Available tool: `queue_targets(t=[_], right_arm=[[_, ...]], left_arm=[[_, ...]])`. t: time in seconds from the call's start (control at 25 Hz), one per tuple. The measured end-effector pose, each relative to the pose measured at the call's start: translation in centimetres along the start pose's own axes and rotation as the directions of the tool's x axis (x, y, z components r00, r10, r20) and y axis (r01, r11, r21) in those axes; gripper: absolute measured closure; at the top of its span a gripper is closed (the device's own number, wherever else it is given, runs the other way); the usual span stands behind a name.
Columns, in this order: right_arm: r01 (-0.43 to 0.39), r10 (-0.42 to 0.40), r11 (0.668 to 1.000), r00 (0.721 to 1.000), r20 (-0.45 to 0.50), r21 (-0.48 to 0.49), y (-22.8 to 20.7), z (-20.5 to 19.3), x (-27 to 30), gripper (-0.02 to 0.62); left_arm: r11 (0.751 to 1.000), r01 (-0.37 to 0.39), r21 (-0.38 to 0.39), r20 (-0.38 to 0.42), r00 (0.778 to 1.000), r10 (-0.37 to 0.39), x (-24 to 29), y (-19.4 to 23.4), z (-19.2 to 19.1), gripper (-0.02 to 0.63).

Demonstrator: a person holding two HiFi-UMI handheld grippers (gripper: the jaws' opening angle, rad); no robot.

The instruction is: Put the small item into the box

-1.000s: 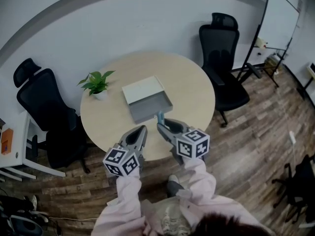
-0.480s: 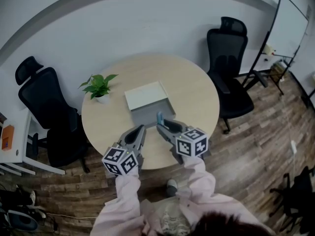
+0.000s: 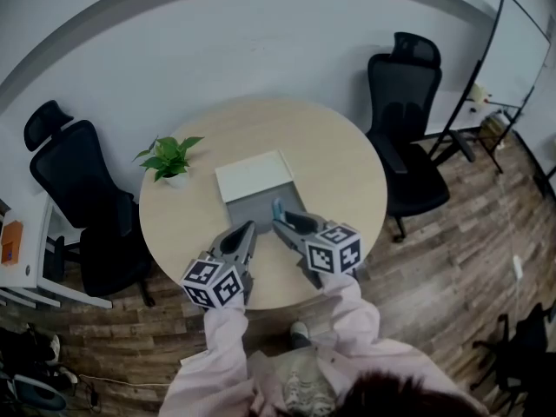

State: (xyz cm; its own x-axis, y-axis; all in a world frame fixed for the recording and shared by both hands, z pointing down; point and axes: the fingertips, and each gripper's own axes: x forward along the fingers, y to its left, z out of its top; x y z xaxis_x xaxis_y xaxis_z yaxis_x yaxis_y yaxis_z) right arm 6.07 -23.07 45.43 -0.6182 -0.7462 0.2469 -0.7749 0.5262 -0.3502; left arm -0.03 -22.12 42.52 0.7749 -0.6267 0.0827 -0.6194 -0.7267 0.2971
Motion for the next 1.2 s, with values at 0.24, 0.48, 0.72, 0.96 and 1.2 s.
queue_targets(t=[0.24,0.48,0.72,0.96,1.2], right_arm=[[-0.022,0.022,1.0,1.0,-0.015,0.015,-2.0,0.2,0.7,0.468],[-0.054,0.055,0.998,0.998,-0.041,0.011,-3.4,-0.2,2.3,0.468],[-0.069,0.069,0.998,0.996,-0.06,-0.002,-4.6,0.2,3.4,0.468],[-0.085,0.083,0.996,0.993,-0.086,-0.01,-5.4,0.4,4.3,0.468],[-0.09,0.089,0.996,0.989,-0.118,-0.005,-6.0,-0.4,5.5,0.468]], left_arm=[[1.0,-0.013,-0.006,-0.004,1.0,0.013,1.9,0.5,-0.1,0.597],[0.999,-0.034,-0.016,-0.002,0.999,0.034,3.1,1.8,-0.7,0.597],[0.997,-0.06,-0.04,-0.002,0.998,0.06,4.3,3.0,-1.2,0.597],[0.995,-0.084,-0.059,-0.012,0.996,0.084,5.1,4.2,-1.8,0.597],[0.991,-0.104,-0.088,-0.031,0.994,0.101,5.4,5.2,-2.7,0.597]])
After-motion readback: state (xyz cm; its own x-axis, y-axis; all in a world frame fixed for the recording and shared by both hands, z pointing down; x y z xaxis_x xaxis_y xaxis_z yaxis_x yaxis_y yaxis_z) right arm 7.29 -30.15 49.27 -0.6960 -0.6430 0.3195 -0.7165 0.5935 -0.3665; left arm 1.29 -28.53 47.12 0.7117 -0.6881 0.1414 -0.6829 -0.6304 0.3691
